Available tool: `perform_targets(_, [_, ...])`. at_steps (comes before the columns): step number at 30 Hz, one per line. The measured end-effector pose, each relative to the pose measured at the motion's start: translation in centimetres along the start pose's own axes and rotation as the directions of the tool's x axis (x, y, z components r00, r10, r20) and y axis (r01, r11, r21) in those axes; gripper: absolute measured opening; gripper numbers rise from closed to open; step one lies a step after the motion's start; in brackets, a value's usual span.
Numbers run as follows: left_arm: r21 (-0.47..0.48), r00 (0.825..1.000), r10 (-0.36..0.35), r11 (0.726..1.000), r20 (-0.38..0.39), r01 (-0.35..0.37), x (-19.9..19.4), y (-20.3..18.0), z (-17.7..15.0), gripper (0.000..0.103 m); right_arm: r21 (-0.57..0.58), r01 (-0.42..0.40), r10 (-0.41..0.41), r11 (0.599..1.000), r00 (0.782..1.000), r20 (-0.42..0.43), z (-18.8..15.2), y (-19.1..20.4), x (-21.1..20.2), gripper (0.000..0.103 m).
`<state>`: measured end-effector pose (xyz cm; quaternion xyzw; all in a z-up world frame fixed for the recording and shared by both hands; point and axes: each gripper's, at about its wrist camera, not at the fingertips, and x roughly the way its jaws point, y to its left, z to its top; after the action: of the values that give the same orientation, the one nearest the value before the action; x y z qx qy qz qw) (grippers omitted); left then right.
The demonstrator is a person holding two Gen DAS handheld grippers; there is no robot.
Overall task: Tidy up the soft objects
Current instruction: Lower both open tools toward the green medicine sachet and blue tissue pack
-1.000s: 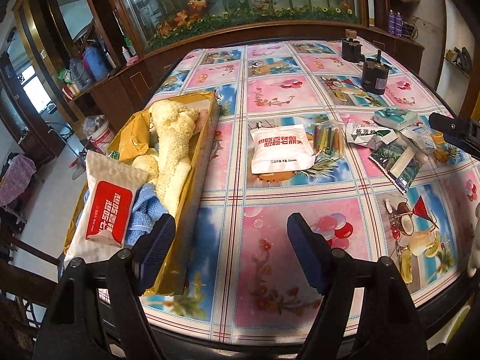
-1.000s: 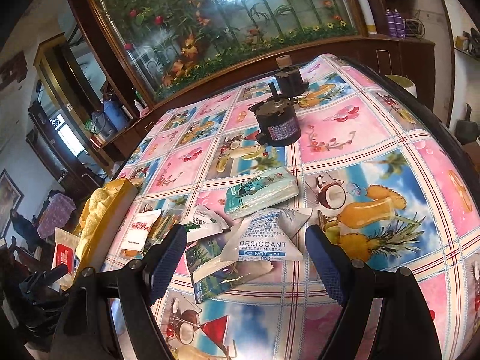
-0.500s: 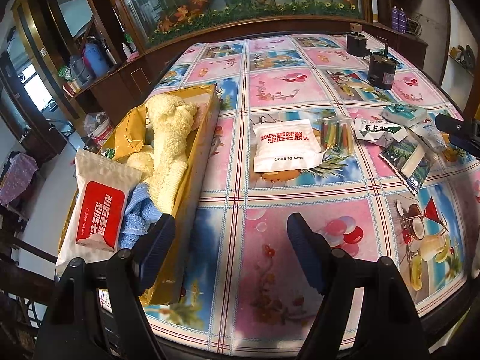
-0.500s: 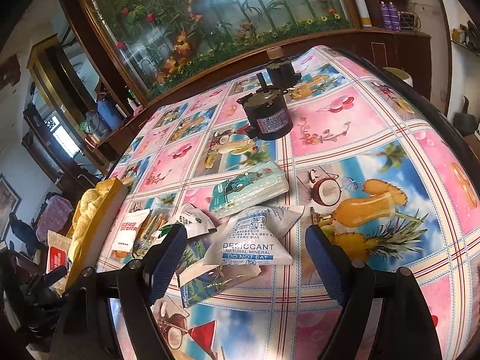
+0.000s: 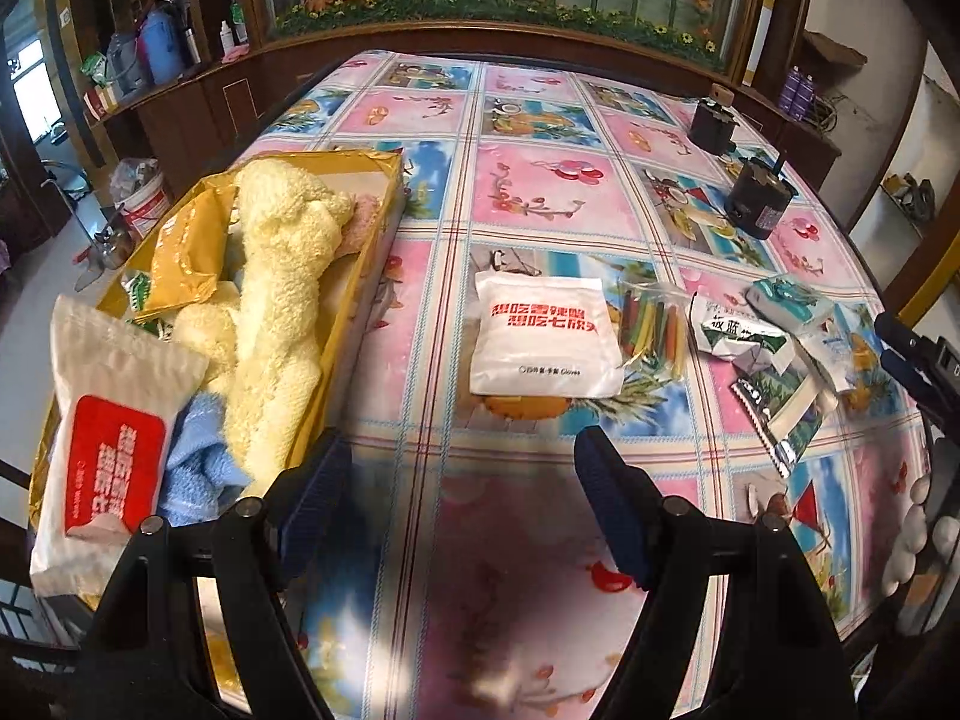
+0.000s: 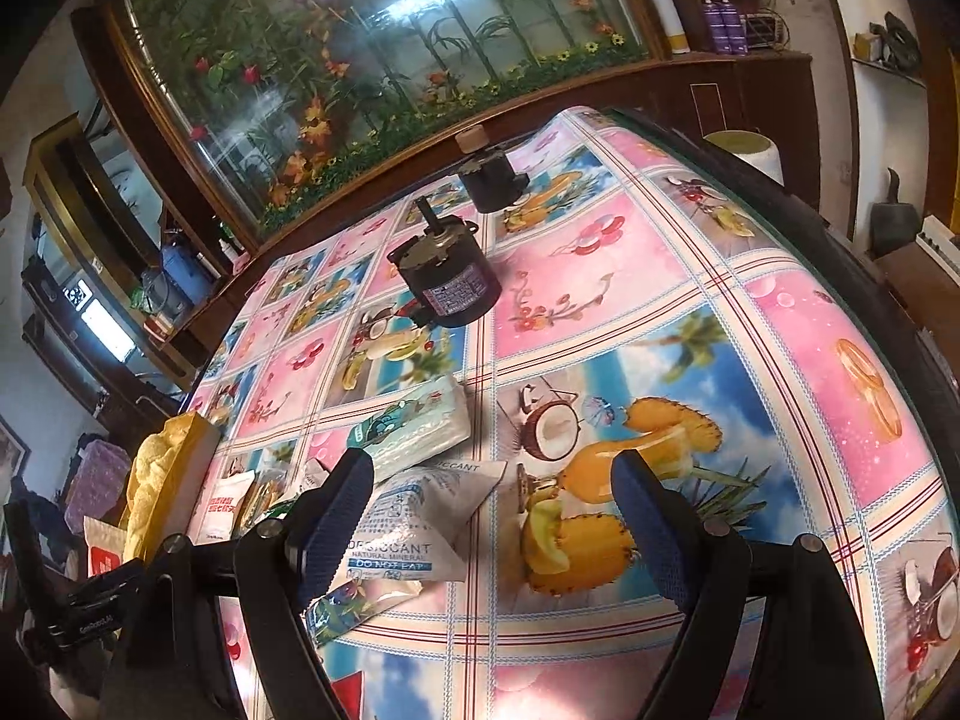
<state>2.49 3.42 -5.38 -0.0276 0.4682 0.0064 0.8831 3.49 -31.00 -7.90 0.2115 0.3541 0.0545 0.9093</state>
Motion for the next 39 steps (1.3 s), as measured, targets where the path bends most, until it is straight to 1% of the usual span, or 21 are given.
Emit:
perform_targets(3, [0.002,0.999,-0.038,0.999,-0.026,0.038,1.7,-1.1,1.3,0.077,0.0,-0.003,0.003,1.0,1.0,-0.007,-0.1,-0.2,0.4,0.084])
perform_targets(6, [0.017,0.998,-0.02,1.0,-0.052,0.021,3.3,-2.5,2.5,0.077,-0.008,-0.011,0.011,1.0,1.0,-0.01,-0.1,-0.1,0.5,0.084])
perform_targets(8, [0.014,0.996,-0.078,0.997,-0.041,0.079,3.0,-3.6,3.2,0.077,-0.003,-0.013,0.013,1.0,1.0,-0.002,-0.1,-0.3,0.4,0.084])
perform_targets(12, [0.092,0.983,-0.184,0.978,-0.028,0.185,2.6,-7.4,4.1,0.077,0.048,-0.029,0.03,0.998,0.999,-0.012,0.0,-1.3,0.8,0.084])
perform_targets(14, [0.138,0.974,-0.225,0.964,-0.042,0.228,2.8,-9.3,4.1,0.077,0.065,-0.031,0.032,0.997,0.999,-0.018,0.0,-1.6,0.9,0.084])
perform_targets(16, [0.179,0.958,-0.282,0.941,-0.058,0.288,3.2,-11.2,3.9,0.077,0.068,-0.029,0.03,0.997,0.999,-0.017,-0.1,-1.7,0.9,0.084])
perform_targets(17, [0.203,0.954,-0.294,0.932,-0.062,0.3,3.4,-12.1,3.9,0.076,0.064,-0.027,0.028,0.998,0.999,-0.016,-0.1,-1.6,0.8,0.084])
perform_targets(19, [0.232,0.954,-0.294,0.926,-0.055,0.299,3.8,-13.3,4.0,0.076,0.049,-0.019,0.02,0.999,1.0,-0.014,-0.2,-1.3,0.8,0.084])
perform_targets(20, [0.22,0.953,-0.299,0.927,-0.051,0.303,4.0,-13.4,4.3,0.076,0.041,-0.016,0.017,0.999,1.0,-0.013,-0.3,-1.1,0.8,0.084])
perform_targets(22, [0.155,0.947,-0.318,0.934,-0.053,0.323,4.8,-13.2,5.1,0.076,0.024,-0.011,0.011,1.0,1.0,-0.012,-0.4,-0.7,0.8,0.084])
perform_targets(23, [0.121,0.944,-0.327,0.936,-0.052,0.331,5.2,-13.1,5.5,0.078,0.017,-0.01,0.01,1.0,1.0,-0.011,-0.4,-0.6,0.8,0.084])
perform_targets(24, [0.102,0.945,-0.323,0.94,-0.054,0.327,5.7,-13.3,5.9,0.082,0.013,-0.008,0.008,1.0,1.0,-0.01,-0.4,-0.5,0.8,0.084])
perform_targets(25, [0.104,0.949,-0.309,0.944,-0.059,0.314,6.3,-13.7,6.0,0.082,0.009,-0.005,0.005,1.0,1.0,-0.007,-0.4,-0.4,0.7,0.084])
perform_targets(27, [0.155,0.966,-0.24,0.955,-0.096,0.253,7.8,-15.1,6.1,0.082,0.01,-0.004,0.004,1.0,1.0,-0.005,-0.4,-0.5,0.8,0.084])
perform_targets(28, [0.187,0.972,-0.215,0.955,-0.091,0.229,7.9,-15.6,5.8,0.082,0.013,-0.004,0.004,1.0,1.0,-0.006,-0.4,-0.5,0.8,0.084])
perform_targets(29, [0.213,0.974,-0.209,0.951,-0.085,0.223,7.7,-15.8,5.7,0.082,0.017,-0.003,0.003,1.0,1.0,-0.006,-0.4,-0.6,0.8,0.084])
perform_targets(30, [0.221,0.968,-0.23,0.944,-0.098,0.247,7.5,-15.8,5.5,0.074,0.022,-0.003,0.004,1.0,1.0,-0.006,-0.4,-0.7,0.8,0.084])
perform_targets(32, [0.237,0.961,-0.255,0.932,-0.11,0.275,6.9,-15.3,5.0,0.073,0.029,-0.004,0.004,1.0,1.0,-0.004,-0.3,-0.9,0.7,0.084])
perform_targets(35, [0.247,0.959,-0.25,0.929,-0.131,0.276,6.2,-13.7,4.3,0.073,0.036,-0.011,0.011,0.999,1.0,-0.013,-0.3,-1.0,0.8,0.084])
perform_targets(37, [0.233,0.947,-0.288,0.92,-0.143,0.315,5.6,-12.3,3.8,0.073,0.036,-0.013,0.013,0.999,1.0,-0.011,-0.4,-1.0,0.7,0.084])
perform_targets(39, [0.22,0.937,-0.325,0.912,-0.13,0.347,4.7,-11.3,3.5,0.073,0.035,-0.012,0.012,0.999,1.0,-0.01,-0.4,-1.0,0.7,0.084])
